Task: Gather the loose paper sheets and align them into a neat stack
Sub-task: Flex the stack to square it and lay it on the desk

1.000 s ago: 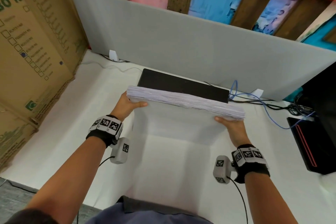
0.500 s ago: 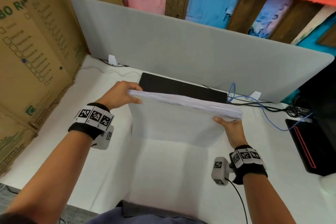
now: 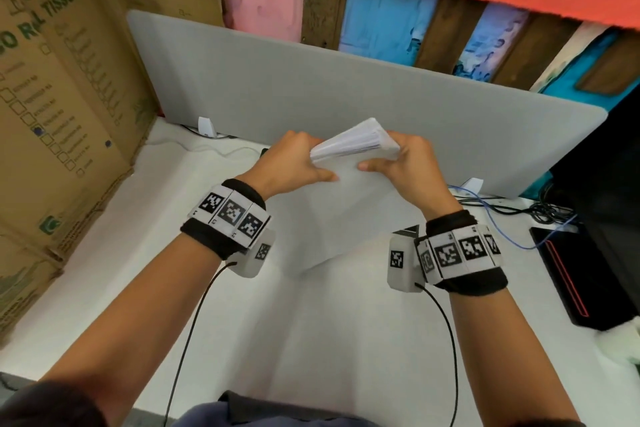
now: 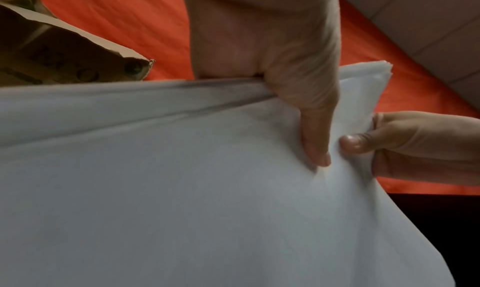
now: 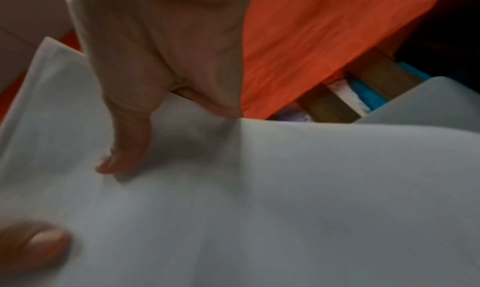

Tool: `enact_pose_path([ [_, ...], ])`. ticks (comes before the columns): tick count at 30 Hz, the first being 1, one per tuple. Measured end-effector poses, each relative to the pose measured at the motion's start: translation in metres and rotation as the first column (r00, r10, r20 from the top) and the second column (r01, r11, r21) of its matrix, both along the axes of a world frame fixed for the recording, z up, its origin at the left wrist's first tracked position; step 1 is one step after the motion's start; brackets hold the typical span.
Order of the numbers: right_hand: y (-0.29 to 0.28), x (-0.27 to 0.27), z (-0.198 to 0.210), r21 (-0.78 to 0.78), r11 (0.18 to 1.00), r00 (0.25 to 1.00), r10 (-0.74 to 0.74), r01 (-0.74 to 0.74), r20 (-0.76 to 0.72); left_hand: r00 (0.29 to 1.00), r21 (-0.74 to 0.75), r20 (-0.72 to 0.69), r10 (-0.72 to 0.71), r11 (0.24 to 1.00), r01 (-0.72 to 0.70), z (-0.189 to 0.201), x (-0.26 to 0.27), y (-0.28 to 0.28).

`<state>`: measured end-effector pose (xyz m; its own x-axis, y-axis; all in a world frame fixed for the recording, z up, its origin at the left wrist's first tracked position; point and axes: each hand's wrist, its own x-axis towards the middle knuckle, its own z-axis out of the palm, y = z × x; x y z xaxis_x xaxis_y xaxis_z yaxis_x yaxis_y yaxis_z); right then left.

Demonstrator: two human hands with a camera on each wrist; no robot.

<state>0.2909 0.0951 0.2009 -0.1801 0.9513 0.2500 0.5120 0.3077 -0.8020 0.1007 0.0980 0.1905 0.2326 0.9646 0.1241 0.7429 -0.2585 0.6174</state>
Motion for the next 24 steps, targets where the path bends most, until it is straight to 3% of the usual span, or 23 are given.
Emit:
enact_pose_path([
  [4,0.001,-0.02,0.01,0.106,0.994,0.983,0.015,-0.035,0.186,0.983,0.059,0.182,0.029,0.997,-0.041,0.004,0.002,-0.003],
  [7,0.004,-0.028,0.015,0.165,0.984,0.932,0.003,-0.067,0.364,0.931,0.022,0.361,0.054,0.998,-0.067,-0.003,-0.004,-0.007],
  [11,0.005,-0.011,0.026,0.155,0.988,0.856,-0.068,-0.015,0.512,0.753,-0.032,0.645,0.13,0.989,-0.144,-0.013,-0.022,-0.014],
  [14,0.008,0.019,0.028,0.073,0.995,0.831,-0.1,0.072,0.547,0.652,-0.091,0.738,0.175,0.983,-0.16,-0.018,-0.032,-0.021],
  [16,0.006,0.035,0.019,-0.044,0.993,0.935,-0.09,0.111,0.343,0.611,-0.09,0.775,0.163,0.985,-0.148,-0.024,-0.035,-0.025],
  [18,0.0,0.044,0.002,-0.189,0.98,0.995,-0.08,0.067,-0.06,0.557,-0.095,0.813,0.169,0.982,-0.161,-0.032,-0.035,-0.026],
  [20,-0.007,0.046,-0.023,-0.285,0.959,0.933,-0.102,0.0,-0.344,0.494,-0.1,0.853,0.168,0.982,-0.161,-0.037,-0.033,-0.027],
  [24,-0.021,0.036,-0.061,-0.328,0.945,0.861,-0.166,-0.001,-0.481,0.461,-0.088,0.881,0.105,0.994,-0.059,-0.049,-0.023,-0.032],
])
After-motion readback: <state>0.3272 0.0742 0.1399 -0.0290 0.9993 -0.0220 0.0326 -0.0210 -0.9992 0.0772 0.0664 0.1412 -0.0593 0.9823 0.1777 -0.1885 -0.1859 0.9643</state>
